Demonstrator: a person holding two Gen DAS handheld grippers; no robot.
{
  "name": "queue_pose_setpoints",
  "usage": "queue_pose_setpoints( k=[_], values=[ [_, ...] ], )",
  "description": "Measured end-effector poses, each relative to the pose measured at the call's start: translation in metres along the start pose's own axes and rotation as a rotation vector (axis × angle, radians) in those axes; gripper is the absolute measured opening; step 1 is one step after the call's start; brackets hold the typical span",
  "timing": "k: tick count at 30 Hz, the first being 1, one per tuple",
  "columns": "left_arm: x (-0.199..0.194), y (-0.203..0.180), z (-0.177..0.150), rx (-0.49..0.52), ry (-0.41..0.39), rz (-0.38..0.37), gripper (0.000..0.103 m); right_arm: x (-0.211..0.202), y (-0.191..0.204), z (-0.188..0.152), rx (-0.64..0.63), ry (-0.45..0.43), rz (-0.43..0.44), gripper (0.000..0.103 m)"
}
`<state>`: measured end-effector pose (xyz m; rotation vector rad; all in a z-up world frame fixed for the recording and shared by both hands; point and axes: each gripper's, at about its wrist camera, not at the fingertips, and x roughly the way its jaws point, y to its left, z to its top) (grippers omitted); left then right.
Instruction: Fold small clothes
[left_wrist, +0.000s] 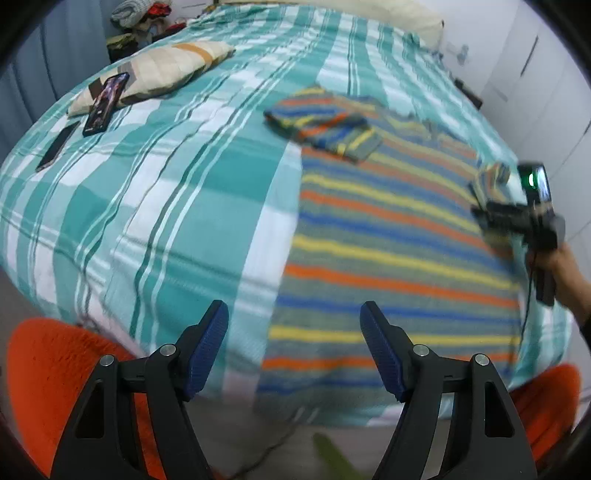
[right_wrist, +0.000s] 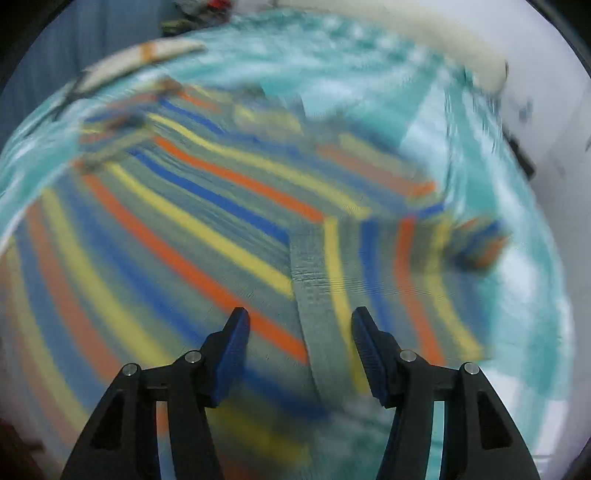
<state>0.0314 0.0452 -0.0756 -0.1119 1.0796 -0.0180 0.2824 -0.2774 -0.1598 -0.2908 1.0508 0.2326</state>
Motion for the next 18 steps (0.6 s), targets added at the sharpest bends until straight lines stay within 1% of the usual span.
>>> queue_pose_setpoints(
  k=[1,2,3,4,5,6,7,9,11,12,13,14,16,18],
  values=[
    [0.001,0.002,-0.004,0.01,0.005,0.015,0.076,0.003,-0.005,-0.003,0.053,-0.028,0.018,0.023],
    [0.0,0.004,-0.009,0.02,0.004,0.039,0.076,-0.006,-0.023,-0.01,0.119,-0.061,0.014,0.003],
    [0.001,0.007,-0.013,0.024,0.0,0.049,0.076,-0.01,-0.039,-0.009,0.197,-0.076,0.004,0.004],
    [0.001,0.01,-0.017,0.025,-0.002,0.06,0.076,-0.022,-0.063,-0.013,0.294,-0.11,0.004,0.004],
    [0.0,0.012,-0.02,0.023,-0.001,0.064,0.076,-0.038,-0.092,-0.022,0.385,-0.151,-0.012,0.004],
    [0.0,0.015,-0.022,0.016,0.004,0.062,0.076,-0.05,-0.116,-0.035,0.454,-0.174,-0.03,0.004],
    [0.001,0.017,-0.024,0.007,0.012,0.053,0.076,-0.067,-0.153,-0.054,0.574,-0.2,-0.048,0.004],
    [0.005,0.017,-0.025,-0.006,0.025,0.039,0.076,-0.091,-0.221,-0.098,0.794,-0.213,-0.088,0.004],
    [0.009,0.01,-0.024,-0.002,0.041,0.024,0.076,-0.098,-0.267,-0.133,0.913,-0.19,-0.13,0.004],
    [0.011,0.005,-0.024,0.006,0.049,0.017,0.076,-0.101,-0.282,-0.142,0.937,-0.179,-0.132,0.004],
    [0.013,0.0,-0.023,0.015,0.053,0.012,0.076,-0.094,-0.297,-0.154,0.97,-0.157,-0.097,0.004],
    [0.013,-0.007,-0.023,0.03,0.056,0.006,0.076,-0.088,-0.302,-0.155,0.983,-0.145,-0.074,0.004],
    [0.01,-0.02,-0.023,0.064,0.049,0.005,0.076,-0.077,-0.303,-0.159,1.001,-0.115,-0.049,0.004],
    [0.008,-0.029,-0.024,0.096,0.043,0.01,0.076,-0.069,-0.296,-0.157,0.984,-0.107,-0.065,0.004]
  ],
)
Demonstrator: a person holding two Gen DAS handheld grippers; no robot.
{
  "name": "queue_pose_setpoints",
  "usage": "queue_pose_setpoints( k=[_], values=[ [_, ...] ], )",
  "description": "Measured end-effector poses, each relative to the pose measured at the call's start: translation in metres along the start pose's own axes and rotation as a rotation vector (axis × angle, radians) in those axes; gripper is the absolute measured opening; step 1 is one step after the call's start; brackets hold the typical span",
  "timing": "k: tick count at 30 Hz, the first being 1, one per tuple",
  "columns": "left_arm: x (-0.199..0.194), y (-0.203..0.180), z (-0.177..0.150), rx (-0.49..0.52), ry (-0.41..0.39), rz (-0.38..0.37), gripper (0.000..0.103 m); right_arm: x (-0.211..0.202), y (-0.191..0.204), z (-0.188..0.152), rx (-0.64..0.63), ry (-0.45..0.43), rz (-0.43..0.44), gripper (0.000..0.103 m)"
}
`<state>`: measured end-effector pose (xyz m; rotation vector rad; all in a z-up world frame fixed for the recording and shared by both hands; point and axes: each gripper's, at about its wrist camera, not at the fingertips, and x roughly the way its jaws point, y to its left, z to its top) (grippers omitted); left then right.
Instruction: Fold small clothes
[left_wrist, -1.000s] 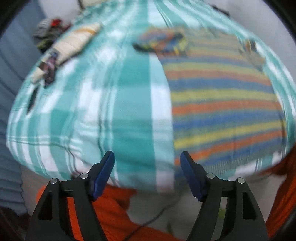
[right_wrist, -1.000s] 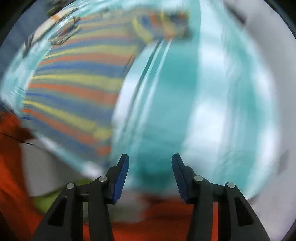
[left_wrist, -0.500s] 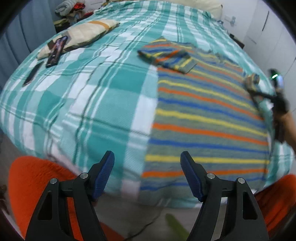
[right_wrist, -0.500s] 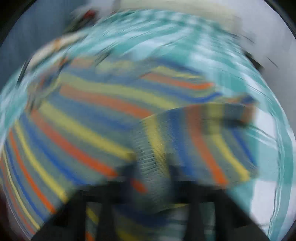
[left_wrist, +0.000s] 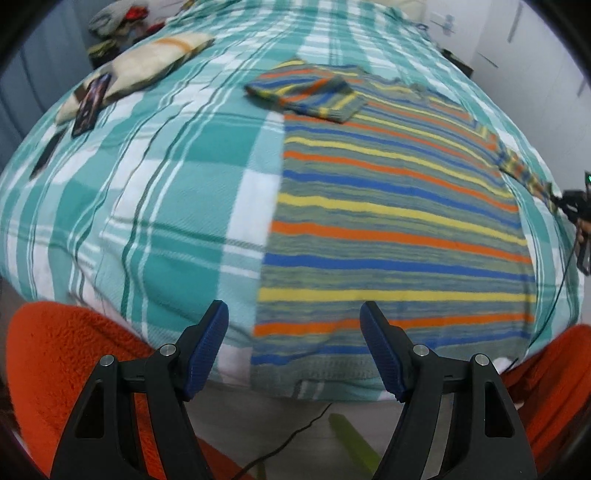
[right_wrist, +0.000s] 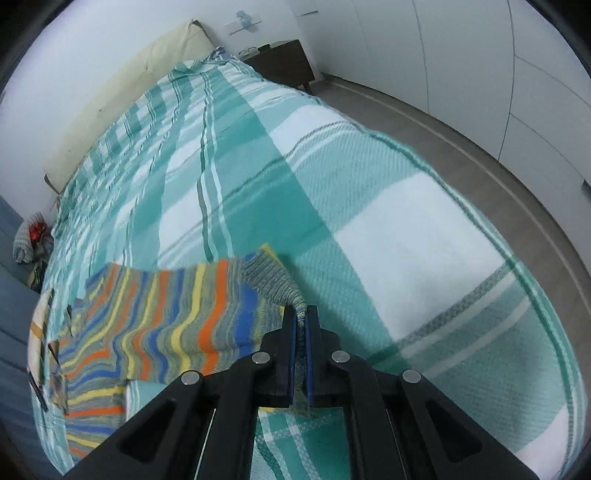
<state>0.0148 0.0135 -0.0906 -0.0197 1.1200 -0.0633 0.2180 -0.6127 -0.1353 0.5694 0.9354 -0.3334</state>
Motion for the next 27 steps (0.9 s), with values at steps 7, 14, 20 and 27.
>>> queue_pose_setpoints(
  k=[7,14,20,27],
  values=[
    [0.003,-0.006,-0.006,0.02,0.02,0.004,0.076,-0.002,-0.031,-0.014,0.084,0.009,0.099,0.043],
    [0.015,-0.008,-0.005,0.009,0.05,-0.001,0.076,0.018,-0.022,0.004,0.044,0.061,0.146,0.01],
    [0.014,-0.003,-0.005,-0.004,0.042,0.018,0.076,0.017,-0.01,-0.001,-0.04,-0.019,-0.048,0.012],
    [0.019,-0.004,-0.006,-0.009,0.049,0.007,0.076,-0.045,-0.042,-0.032,0.171,-0.075,0.125,0.053]
  ],
)
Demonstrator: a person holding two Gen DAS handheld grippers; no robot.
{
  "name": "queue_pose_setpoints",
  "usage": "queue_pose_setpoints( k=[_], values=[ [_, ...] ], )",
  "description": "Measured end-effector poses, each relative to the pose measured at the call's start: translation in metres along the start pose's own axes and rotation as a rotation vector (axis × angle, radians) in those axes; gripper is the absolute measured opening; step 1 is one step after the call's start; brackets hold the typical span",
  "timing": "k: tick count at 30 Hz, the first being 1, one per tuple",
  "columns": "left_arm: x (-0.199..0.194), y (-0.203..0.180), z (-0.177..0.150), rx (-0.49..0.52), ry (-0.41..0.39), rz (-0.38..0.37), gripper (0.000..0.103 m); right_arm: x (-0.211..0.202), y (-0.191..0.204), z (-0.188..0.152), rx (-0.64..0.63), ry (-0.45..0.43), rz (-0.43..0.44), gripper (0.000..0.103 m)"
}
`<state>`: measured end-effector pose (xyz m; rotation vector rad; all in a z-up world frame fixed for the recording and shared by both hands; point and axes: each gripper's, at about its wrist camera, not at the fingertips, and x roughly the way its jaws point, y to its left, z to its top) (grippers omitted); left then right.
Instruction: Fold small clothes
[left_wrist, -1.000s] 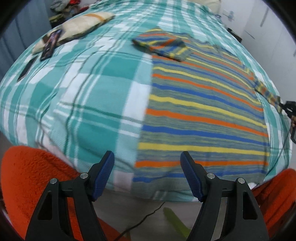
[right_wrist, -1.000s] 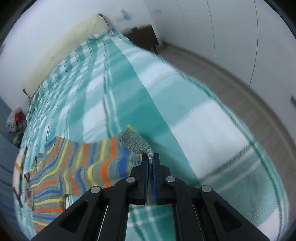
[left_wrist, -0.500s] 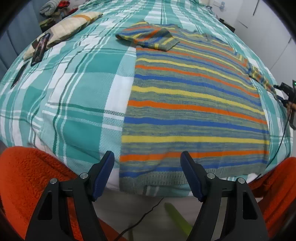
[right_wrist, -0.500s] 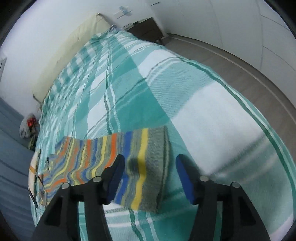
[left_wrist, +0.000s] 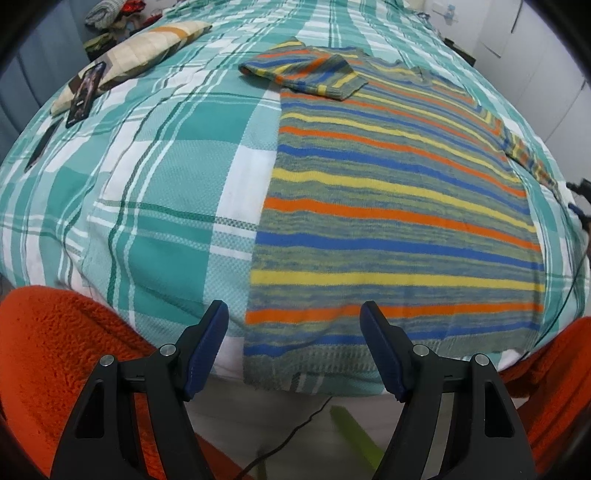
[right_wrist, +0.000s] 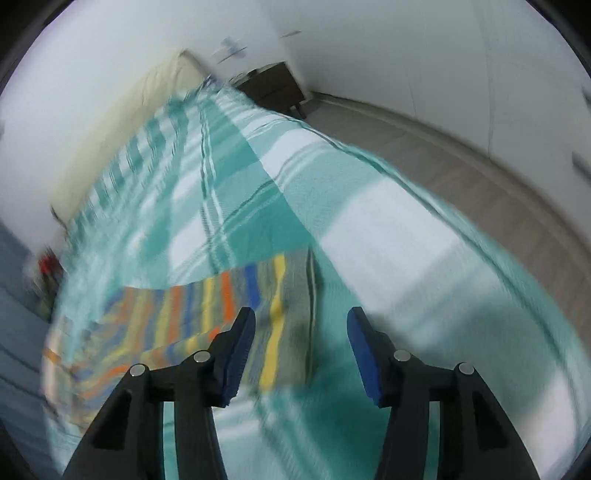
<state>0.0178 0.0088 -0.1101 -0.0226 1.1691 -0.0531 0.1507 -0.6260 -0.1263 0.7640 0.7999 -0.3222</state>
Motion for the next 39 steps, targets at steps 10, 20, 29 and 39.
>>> queue_pose_setpoints(
  k=[10,20,29,39],
  values=[
    [-0.004,-0.004,-0.001,0.014,0.002,0.013,0.076,0.041,-0.031,-0.031,0.338,0.039,0.137,0.005],
    [-0.018,-0.007,0.016,0.094,-0.029,0.047,0.076,0.033,0.002,-0.031,0.087,0.026,-0.094,0.024],
    [-0.041,-0.061,0.143,0.375,-0.332,0.024,0.09,-0.063,0.028,-0.071,-0.199,-0.121,-0.164,0.064],
    [0.127,-0.083,0.205,0.612,-0.11,0.036,0.064,-0.085,0.067,-0.164,-0.312,-0.022,0.051,0.065]
  ],
)
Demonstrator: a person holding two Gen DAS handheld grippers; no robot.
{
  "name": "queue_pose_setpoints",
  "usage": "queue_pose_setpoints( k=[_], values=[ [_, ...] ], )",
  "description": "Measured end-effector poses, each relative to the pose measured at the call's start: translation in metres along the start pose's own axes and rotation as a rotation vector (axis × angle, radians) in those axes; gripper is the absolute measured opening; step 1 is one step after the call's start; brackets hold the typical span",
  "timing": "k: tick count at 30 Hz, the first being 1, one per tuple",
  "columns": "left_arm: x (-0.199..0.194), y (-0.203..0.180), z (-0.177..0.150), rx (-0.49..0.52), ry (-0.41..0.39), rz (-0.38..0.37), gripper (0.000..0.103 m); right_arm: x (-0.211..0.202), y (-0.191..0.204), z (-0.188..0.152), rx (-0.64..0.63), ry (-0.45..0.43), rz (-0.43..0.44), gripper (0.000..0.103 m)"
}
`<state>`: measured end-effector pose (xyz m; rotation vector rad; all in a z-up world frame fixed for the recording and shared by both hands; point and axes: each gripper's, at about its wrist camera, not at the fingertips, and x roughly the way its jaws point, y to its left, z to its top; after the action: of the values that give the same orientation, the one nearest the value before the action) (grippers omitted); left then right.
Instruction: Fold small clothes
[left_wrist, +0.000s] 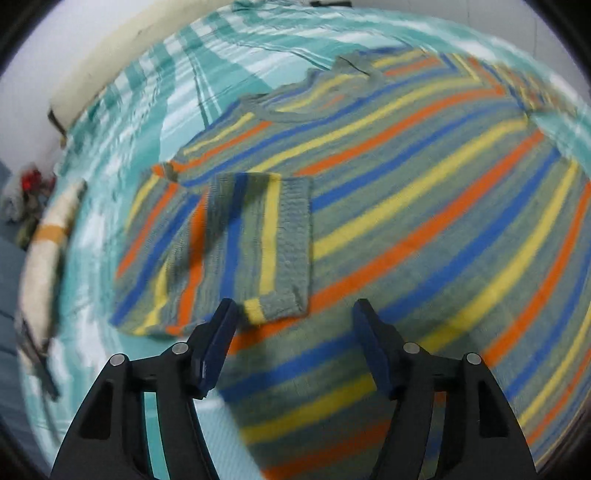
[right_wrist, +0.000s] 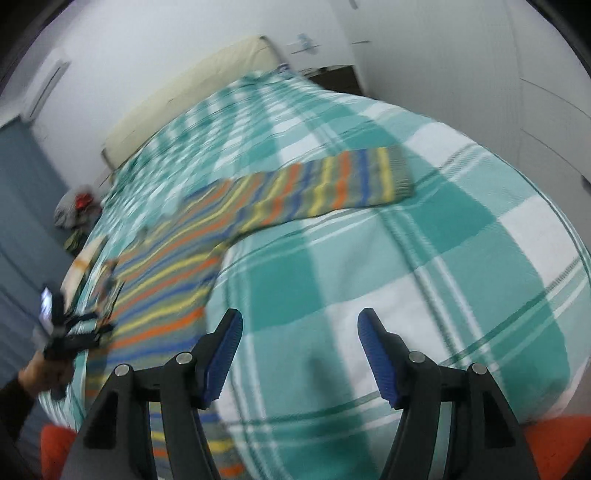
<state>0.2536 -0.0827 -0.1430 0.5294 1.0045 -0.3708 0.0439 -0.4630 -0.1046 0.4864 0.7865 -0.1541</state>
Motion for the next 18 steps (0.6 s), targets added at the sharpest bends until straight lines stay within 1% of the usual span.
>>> queue_pose_setpoints(
  k=[1,2,3,4,5,7,8,9,10,11,12,14,15,18],
  values=[
    [0.003,0.011,0.002,-0.05,0.004,-0.044,0.031,0.0,0.007,-0.002,-0.044,-0.006,-0.005,0.065],
    [0.003,0.02,0.003,-0.092,0.013,-0.063,0.015,0.001,0.012,-0.003,-0.072,-0.009,-0.007,0.065],
    [0.002,0.033,0.006,-0.156,0.021,-0.087,0.006,0.003,0.018,-0.004,-0.096,-0.012,-0.007,0.065],
    [-0.006,0.052,0.007,-0.252,-0.003,-0.125,0.006,0.005,0.021,-0.004,-0.113,-0.015,-0.008,0.065],
    [-0.017,0.067,0.005,-0.326,-0.035,-0.134,0.006,0.007,0.024,-0.004,-0.122,-0.015,-0.01,0.065],
    [-0.043,0.123,-0.005,-0.547,-0.121,-0.129,0.006,0.011,0.029,-0.006,-0.135,-0.014,-0.007,0.065],
    [-0.052,0.145,-0.012,-0.635,-0.146,-0.111,0.005,0.012,0.032,-0.008,-0.14,-0.011,-0.005,0.065],
    [-0.061,0.177,-0.025,-0.76,-0.169,-0.071,0.005,0.014,0.034,-0.009,-0.145,-0.007,-0.005,0.065],
    [-0.064,0.202,-0.037,-0.86,-0.178,-0.039,0.005,0.016,0.035,-0.011,-0.151,-0.002,-0.005,0.065],
    [-0.066,0.229,-0.052,-0.971,-0.178,-0.004,0.005,0.018,0.036,-0.012,-0.158,0.005,-0.004,0.065],
    [-0.064,0.25,-0.066,-1.053,-0.165,0.041,0.005,0.02,0.038,-0.013,-0.165,0.013,-0.001,0.065],
    [-0.057,0.273,-0.087,-1.126,-0.124,0.11,0.005,0.026,0.039,-0.015,-0.173,0.031,0.002,0.065],
    [-0.051,0.278,-0.094,-1.143,-0.102,0.126,0.005,0.028,0.039,-0.016,-0.174,0.038,0.003,0.065],
    [-0.04,0.28,-0.103,-1.141,-0.062,0.134,0.005,0.032,0.042,-0.016,-0.184,0.046,0.002,0.065]
  ],
)
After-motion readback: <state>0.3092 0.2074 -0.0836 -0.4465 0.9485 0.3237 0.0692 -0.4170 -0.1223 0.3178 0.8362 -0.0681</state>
